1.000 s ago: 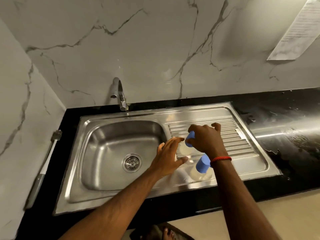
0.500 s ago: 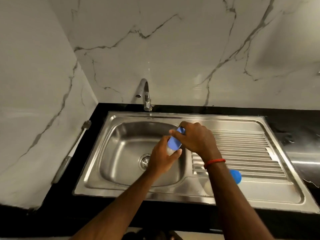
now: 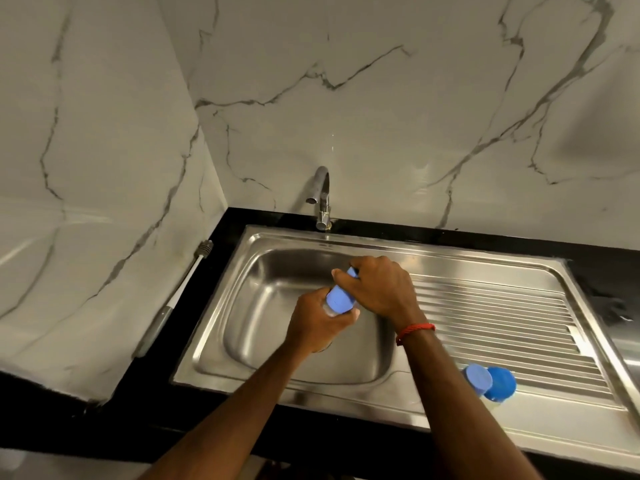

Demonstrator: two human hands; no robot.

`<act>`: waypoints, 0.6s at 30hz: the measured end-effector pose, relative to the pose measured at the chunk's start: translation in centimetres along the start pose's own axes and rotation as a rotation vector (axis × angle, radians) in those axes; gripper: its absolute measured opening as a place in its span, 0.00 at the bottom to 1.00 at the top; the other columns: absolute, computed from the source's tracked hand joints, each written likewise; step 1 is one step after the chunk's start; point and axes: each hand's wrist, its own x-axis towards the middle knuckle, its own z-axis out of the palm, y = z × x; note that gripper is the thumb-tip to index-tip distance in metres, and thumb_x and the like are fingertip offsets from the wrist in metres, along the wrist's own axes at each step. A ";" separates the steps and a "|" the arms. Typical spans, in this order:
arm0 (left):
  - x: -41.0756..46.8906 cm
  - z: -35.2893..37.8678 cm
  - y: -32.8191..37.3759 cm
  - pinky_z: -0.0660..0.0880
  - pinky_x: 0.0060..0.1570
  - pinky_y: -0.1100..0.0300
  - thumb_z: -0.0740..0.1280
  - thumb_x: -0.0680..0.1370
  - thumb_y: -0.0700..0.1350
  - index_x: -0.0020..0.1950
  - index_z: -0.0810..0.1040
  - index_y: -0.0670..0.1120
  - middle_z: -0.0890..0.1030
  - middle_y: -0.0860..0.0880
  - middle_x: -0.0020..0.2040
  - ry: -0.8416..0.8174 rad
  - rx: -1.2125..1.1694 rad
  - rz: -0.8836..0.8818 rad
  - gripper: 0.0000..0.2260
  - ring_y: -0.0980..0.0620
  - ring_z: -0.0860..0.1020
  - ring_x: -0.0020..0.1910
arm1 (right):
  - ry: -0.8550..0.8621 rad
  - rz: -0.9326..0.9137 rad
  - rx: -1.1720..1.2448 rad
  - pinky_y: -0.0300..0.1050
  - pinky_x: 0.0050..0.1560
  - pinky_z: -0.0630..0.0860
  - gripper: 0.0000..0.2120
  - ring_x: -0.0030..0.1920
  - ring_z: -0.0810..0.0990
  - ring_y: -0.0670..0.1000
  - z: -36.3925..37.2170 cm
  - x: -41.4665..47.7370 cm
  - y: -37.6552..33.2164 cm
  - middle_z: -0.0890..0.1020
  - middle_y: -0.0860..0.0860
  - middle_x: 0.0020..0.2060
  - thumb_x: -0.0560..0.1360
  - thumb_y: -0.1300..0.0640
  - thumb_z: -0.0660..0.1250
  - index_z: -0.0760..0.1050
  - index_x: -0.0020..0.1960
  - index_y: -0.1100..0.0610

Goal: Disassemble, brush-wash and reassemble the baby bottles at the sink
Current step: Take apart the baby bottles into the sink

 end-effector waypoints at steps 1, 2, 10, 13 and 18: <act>-0.2 -0.4 0.0 0.80 0.55 0.51 0.74 0.76 0.46 0.61 0.78 0.39 0.83 0.43 0.52 0.003 -0.050 -0.014 0.16 0.47 0.82 0.51 | -0.024 -0.021 0.038 0.45 0.43 0.81 0.20 0.37 0.80 0.49 -0.1 0.2 -0.1 0.82 0.50 0.36 0.77 0.37 0.63 0.79 0.46 0.54; -0.5 -1.0 -0.2 0.80 0.50 0.55 0.74 0.77 0.41 0.57 0.79 0.40 0.84 0.45 0.49 -0.012 -0.076 -0.033 0.11 0.50 0.82 0.47 | -0.042 -0.040 0.102 0.48 0.43 0.81 0.18 0.36 0.80 0.49 -0.5 0.4 -0.3 0.82 0.50 0.35 0.77 0.38 0.64 0.79 0.45 0.53; -2.0 -3.8 -5.6 0.78 0.39 0.45 0.78 0.67 0.55 0.40 0.80 0.47 0.81 0.43 0.35 0.100 -0.210 -0.173 0.14 0.47 0.79 0.34 | 0.174 -0.090 0.358 0.45 0.39 0.76 0.15 0.36 0.79 0.48 -7.1 2.3 0.0 0.81 0.48 0.35 0.76 0.40 0.66 0.78 0.43 0.52; -1.3 -4.1 -5.2 0.79 0.40 0.48 0.79 0.67 0.56 0.41 0.80 0.47 0.82 0.46 0.35 0.113 -0.218 -0.156 0.15 0.44 0.81 0.35 | 0.131 -0.069 0.364 0.51 0.42 0.80 0.20 0.37 0.80 0.48 -6.3 2.6 -0.6 0.81 0.47 0.35 0.74 0.34 0.64 0.78 0.44 0.51; -0.2 -4.5 -4.5 0.77 0.39 0.52 0.79 0.68 0.52 0.41 0.79 0.48 0.80 0.50 0.34 0.118 -0.262 -0.093 0.12 0.51 0.78 0.35 | 0.075 -0.067 0.353 0.53 0.44 0.82 0.28 0.39 0.80 0.48 -4.1 2.8 -1.3 0.81 0.46 0.37 0.69 0.26 0.59 0.78 0.47 0.50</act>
